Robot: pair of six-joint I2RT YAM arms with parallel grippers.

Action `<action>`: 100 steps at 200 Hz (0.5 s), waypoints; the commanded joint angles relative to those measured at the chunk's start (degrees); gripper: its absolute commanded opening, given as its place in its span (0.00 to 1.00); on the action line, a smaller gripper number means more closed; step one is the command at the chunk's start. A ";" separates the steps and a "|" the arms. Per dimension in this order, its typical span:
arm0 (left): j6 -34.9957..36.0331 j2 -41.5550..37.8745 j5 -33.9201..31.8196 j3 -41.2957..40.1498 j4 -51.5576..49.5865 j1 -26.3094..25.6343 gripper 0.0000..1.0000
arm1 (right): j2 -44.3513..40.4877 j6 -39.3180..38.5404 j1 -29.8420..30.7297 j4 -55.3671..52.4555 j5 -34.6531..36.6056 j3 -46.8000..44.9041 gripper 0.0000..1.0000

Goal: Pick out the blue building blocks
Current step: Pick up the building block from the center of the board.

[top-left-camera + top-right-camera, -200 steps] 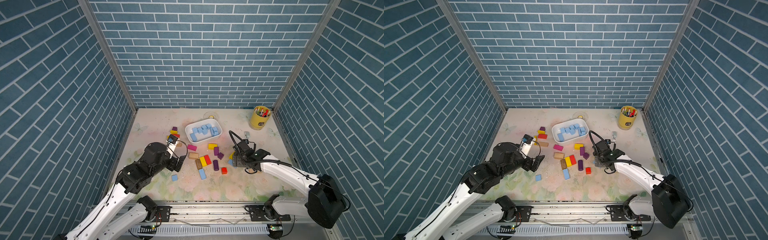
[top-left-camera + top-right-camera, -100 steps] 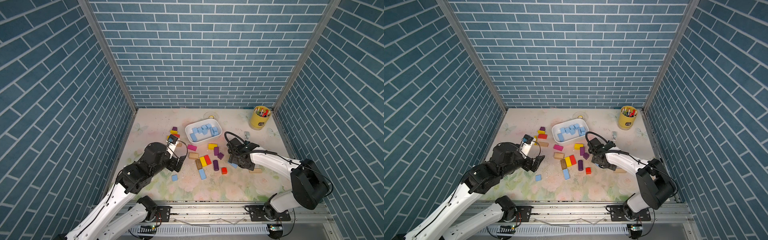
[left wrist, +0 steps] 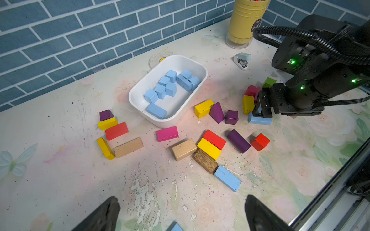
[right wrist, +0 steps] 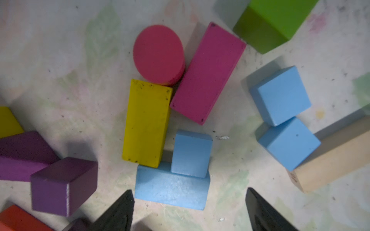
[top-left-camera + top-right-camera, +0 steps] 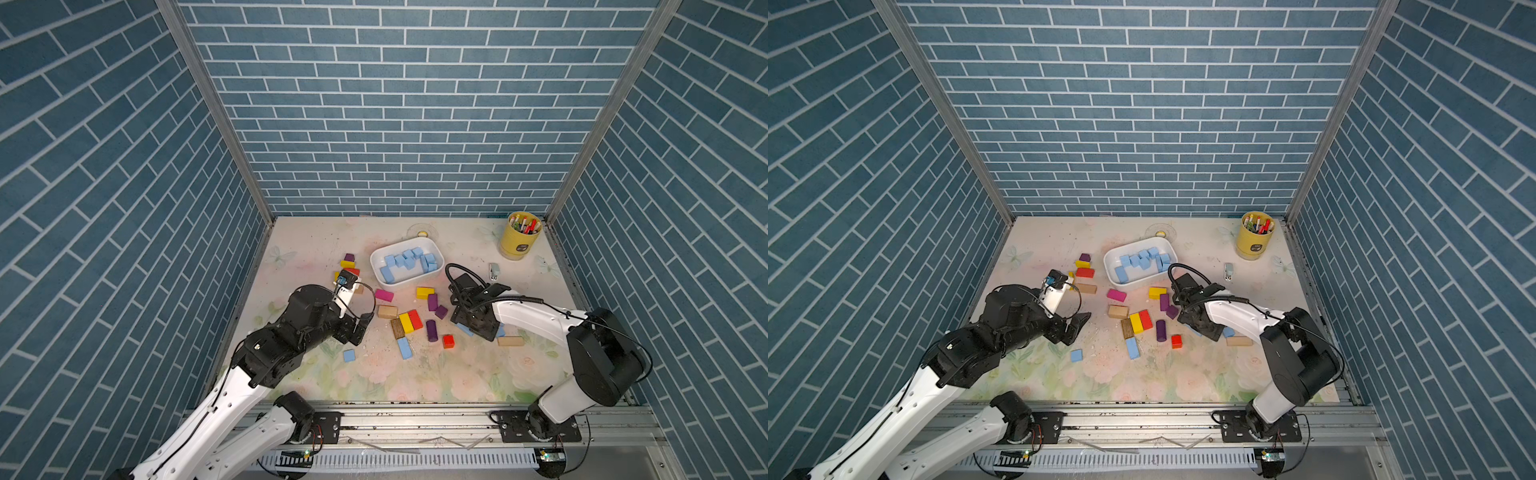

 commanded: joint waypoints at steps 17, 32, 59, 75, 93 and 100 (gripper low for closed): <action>0.69 -0.39 1.01 -0.08 0.58 0.37 1.00 | 1.23 4.57 -0.03 0.87 -1.34 0.76 0.86; 0.70 -0.36 1.07 -0.08 0.62 0.35 0.99 | 1.83 4.98 0.02 0.91 -1.49 0.76 0.84; 0.71 -0.22 1.04 -0.08 0.53 0.34 0.99 | 2.86 5.18 0.02 1.52 -1.86 0.85 0.82; 0.70 -0.22 0.95 -0.08 0.41 0.30 0.99 | 3.40 5.27 0.02 1.77 -1.98 0.92 0.81; 0.70 -0.20 0.92 -0.08 0.46 0.34 0.99 | 3.72 5.44 -0.02 1.87 -2.07 1.10 0.80; 0.71 -0.23 0.92 -0.08 0.41 0.36 0.99 | 3.81 5.51 0.02 1.88 -2.06 1.15 0.80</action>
